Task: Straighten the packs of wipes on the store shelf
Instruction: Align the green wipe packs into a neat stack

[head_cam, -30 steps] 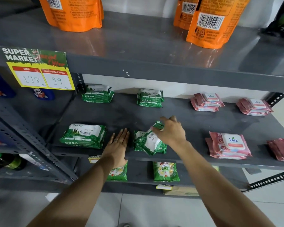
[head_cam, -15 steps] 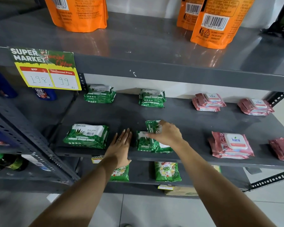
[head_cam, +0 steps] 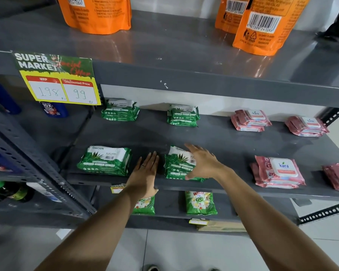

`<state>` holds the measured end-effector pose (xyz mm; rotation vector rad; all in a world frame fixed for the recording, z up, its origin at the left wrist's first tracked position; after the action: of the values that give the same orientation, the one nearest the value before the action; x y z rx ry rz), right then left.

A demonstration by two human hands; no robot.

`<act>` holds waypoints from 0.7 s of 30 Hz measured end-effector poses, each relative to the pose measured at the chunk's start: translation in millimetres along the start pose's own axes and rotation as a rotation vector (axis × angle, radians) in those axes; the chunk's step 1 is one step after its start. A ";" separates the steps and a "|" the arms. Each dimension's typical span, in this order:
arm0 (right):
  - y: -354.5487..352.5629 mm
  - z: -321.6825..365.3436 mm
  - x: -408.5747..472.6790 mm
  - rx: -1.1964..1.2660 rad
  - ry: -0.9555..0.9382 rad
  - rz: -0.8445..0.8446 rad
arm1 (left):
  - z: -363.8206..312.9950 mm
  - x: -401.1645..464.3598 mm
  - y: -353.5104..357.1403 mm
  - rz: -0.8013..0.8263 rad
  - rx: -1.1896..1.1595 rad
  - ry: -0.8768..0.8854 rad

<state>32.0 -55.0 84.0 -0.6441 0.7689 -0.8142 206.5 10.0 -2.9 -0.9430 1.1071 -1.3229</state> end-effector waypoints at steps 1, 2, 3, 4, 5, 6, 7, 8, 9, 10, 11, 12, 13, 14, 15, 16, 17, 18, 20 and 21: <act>-0.5 -0.3 1.2 -0.019 -0.001 -0.020 | 0.2 0.0 0.2 0.000 -0.007 -0.001; -1.2 0.2 1.4 -0.032 -0.011 -0.034 | 0.2 0.1 0.5 0.000 -0.011 -0.001; -1.4 0.5 1.8 -0.033 -0.021 -0.038 | 0.0 0.0 1.0 0.001 -0.012 0.000; -1.4 1.4 2.2 -0.030 -0.035 -0.033 | -0.1 0.1 1.4 0.002 -0.015 0.001; -1.4 2.2 2.3 -0.029 -0.049 -0.023 | -0.1 0.3 1.6 0.002 -0.018 0.000; -1.5 2.9 2.4 -0.035 -0.062 -0.012 | -0.2 0.6 1.2 0.004 -0.019 -0.002; -1.6 3.6 2.7 -0.040 -0.071 -0.002 | 0.0 0.5 0.4 0.006 -0.017 -0.004; -1.8 4.2 2.9 -0.044 -0.075 0.006 | 0.1 0.4 -0.3 0.009 -0.015 -0.005; -1.8 4.6 3.2 -0.043 -0.078 0.011 | 0.2 0.2 -0.4 0.009 -0.016 -0.005; -2.0 5.4 2.9 -0.042 -0.082 0.015 | 0.2 0.0 -0.1 0.006 -0.018 -0.005; -1.8 6.0 3.2 -0.042 -0.088 0.019 | 0.0 -0.1 0.4 0.003 -0.022 -0.004; -1.4 6.9 3.0 -0.044 -0.094 0.024 | -0.3 -0.1 0.5 0.001 -0.024 -0.002; -0.7 7.2 3.7 -0.039 -0.098 0.028 | -0.3 -0.1 0.9 0.001 -0.023 0.001; 0.1 7.2 4.3 -0.030 -0.099 0.028 | -0.4 0.1 1.3 0.002 -0.020 0.002; 1.2 6.9 5.2 -0.018 -0.098 0.024 | -0.3 0.3 1.5 0.002 -0.017 0.001; 2.0 7.1 5.4 -0.011 -0.097 0.019 | -0.1 0.1 1.6 0.003 -0.014 0.000; 2.4 7.1 5.4 -0.008 -0.097 0.014 | -0.1 0.2 1.5 0.003 -0.013 0.000; 2.1 7.4 4.6 -0.009 -0.098 0.010 | -0.1 0.0 1.6 0.004 -0.012 0.001; 0.8 6.9 3.1 -0.016 -0.098 0.008 | -0.5 -0.6 1.5 0.003 -0.013 0.002; 0.6 6.1 3.0 -0.023 -0.099 0.010 | -0.6 -0.7 1.4 0.001 -0.013 0.002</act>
<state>38.5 -55.8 86.0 -0.6953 0.6918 -0.7594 206.3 10.9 -4.4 -0.9506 1.1190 -1.3173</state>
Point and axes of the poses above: each hand's wrist, its own x-axis towards the middle knuckle, its own y-axis out of the palm, z = x × y, the point moved 6 cm from there along x, towards the middle knuckle, and after that the axes turned 15 degrees about x, right-handed, at the moved point
